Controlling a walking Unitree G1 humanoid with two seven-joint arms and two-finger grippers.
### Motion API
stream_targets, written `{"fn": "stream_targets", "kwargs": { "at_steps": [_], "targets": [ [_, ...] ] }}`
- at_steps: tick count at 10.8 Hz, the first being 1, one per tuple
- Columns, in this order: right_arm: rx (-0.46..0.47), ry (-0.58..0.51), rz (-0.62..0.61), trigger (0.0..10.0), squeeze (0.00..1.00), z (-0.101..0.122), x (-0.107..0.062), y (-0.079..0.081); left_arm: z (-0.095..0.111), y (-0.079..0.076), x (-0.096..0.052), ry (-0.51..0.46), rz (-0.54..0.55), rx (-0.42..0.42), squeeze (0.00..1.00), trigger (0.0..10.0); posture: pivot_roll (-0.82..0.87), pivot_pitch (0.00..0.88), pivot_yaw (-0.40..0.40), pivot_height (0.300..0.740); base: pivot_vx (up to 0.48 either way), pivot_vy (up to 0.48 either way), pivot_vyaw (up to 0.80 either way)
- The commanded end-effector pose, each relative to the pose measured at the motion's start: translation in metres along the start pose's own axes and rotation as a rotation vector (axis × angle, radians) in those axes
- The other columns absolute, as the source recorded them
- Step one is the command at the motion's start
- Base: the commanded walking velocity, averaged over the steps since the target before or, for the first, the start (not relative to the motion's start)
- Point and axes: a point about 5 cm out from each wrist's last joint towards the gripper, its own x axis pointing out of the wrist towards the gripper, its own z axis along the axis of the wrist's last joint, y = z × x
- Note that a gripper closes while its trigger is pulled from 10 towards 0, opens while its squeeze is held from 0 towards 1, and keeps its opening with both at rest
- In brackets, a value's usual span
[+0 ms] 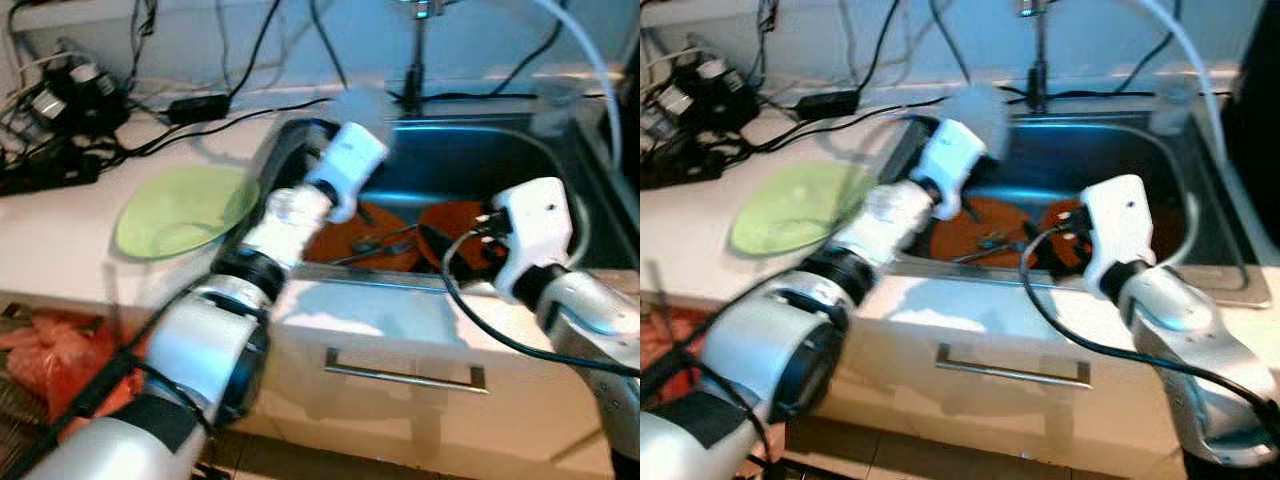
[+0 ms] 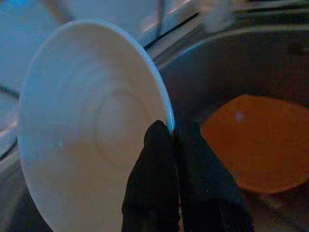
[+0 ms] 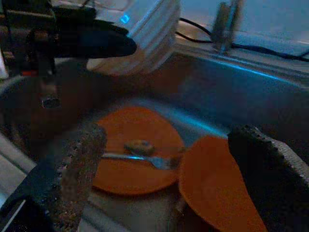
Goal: Kitchen organization
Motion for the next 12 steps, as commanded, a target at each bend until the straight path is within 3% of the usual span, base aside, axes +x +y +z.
{"fn": "stream_targets", "kwargs": {
  "at_steps": [1,2,5,6,9,11,12],
  "targets": [
    [-0.011,0.008,-0.013,10.0,0.00,0.001,-0.004,0.000,0.008,0.005,0.001,-0.015,0.003,0.006,0.00,0.0,-0.36,0.000,0.191,0.740,0.000,0.000,0.00],
    [-0.019,0.034,-0.034,10.0,0.00,-0.001,-0.009,-0.003,-0.001,-0.007,0.003,0.031,-0.030,-0.040,0.00,0.0,-0.37,0.000,0.188,0.740,0.000,0.000,0.00],
    [-0.012,0.052,-0.037,10.0,0.00,0.000,-0.012,-0.004,-0.009,-0.019,0.005,0.080,-0.068,-0.114,0.00,0.0,-0.38,0.000,0.183,0.740,0.000,0.000,0.00],
    [0.013,0.024,0.000,10.0,0.00,0.005,-0.015,0.002,-0.019,-0.025,0.004,0.137,-0.069,-0.172,0.00,0.0,-0.39,0.000,0.178,0.740,0.000,0.000,0.00],
    [0.056,-0.035,0.169,10.0,0.00,0.014,-0.019,0.027,-0.042,-0.018,-0.006,0.221,0.021,-0.254,0.00,0.0,-0.39,0.000,0.169,0.740,0.000,0.000,0.00],
    [0.060,-0.026,0.203,10.0,0.00,0.013,-0.020,0.032,-0.055,-0.015,-0.013,0.270,0.052,-0.289,0.00,0.0,-0.39,0.000,0.161,0.740,0.000,0.000,0.00],
    [0.063,-0.022,0.218,10.0,0.00,0.014,-0.021,0.033,-0.059,-0.014,-0.015,0.285,0.058,-0.297,0.00,0.8,-0.39,0.000,0.160,0.740,0.000,0.000,0.00]
  ]
}}
